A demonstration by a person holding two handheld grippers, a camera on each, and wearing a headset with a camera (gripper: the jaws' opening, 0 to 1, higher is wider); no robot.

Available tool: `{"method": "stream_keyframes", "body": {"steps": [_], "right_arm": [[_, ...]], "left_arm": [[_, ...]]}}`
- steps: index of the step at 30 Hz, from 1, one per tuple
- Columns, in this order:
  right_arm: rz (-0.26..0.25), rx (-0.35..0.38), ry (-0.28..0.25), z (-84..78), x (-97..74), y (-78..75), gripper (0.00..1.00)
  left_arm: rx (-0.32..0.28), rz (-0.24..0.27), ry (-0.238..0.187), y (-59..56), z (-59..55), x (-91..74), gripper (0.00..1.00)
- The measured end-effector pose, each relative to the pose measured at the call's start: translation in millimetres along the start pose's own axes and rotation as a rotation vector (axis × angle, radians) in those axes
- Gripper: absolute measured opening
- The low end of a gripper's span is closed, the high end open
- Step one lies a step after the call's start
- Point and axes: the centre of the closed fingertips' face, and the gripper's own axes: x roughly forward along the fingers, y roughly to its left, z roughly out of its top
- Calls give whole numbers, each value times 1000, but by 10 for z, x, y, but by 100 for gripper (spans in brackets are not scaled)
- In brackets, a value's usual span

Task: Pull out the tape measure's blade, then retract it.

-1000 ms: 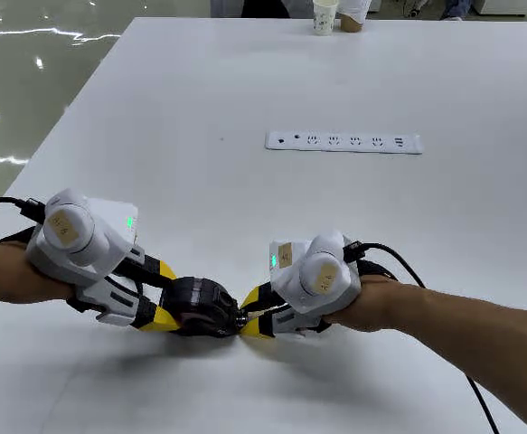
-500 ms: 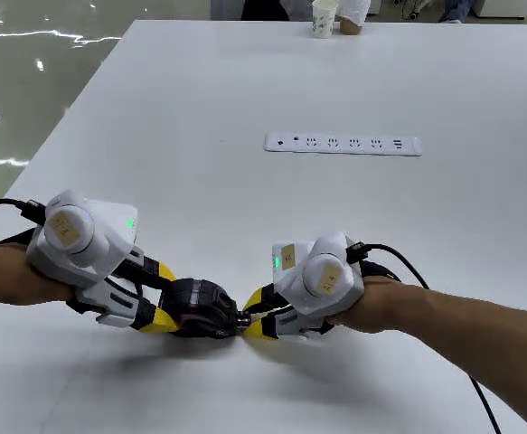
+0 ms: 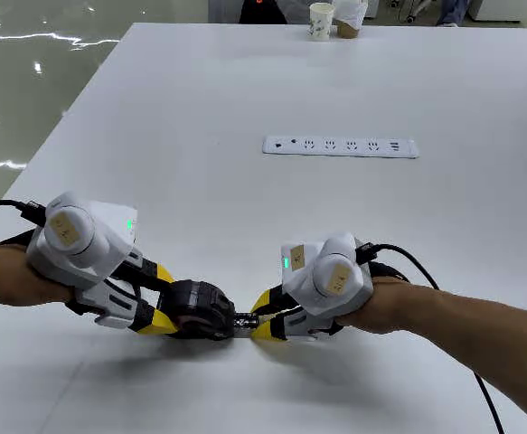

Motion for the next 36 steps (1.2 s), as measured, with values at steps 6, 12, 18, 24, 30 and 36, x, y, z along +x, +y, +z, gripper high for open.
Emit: {"method": "stream_keyframes", "body": {"steps": [6,12,18,24,30,36], "right_arm": [[0,4,4,-47,-49,7,9],[0,12,8,-94,-108,16,9],[1,11,13,-148,-172,22,9],[0,18,15,-187,-222,23,9],[1,25,14,-225,-260,28,9],[0,31,15,-271,-303,35,9]], "left_arm": [[-1,-2,4,0,-2,1,23],[-2,-4,8,-6,-3,1,23],[-6,-5,11,-1,-6,1,23],[-8,-5,11,-5,-2,0,23],[-11,-7,10,-2,-1,1,23],[-13,-11,12,7,1,6,23]]}}
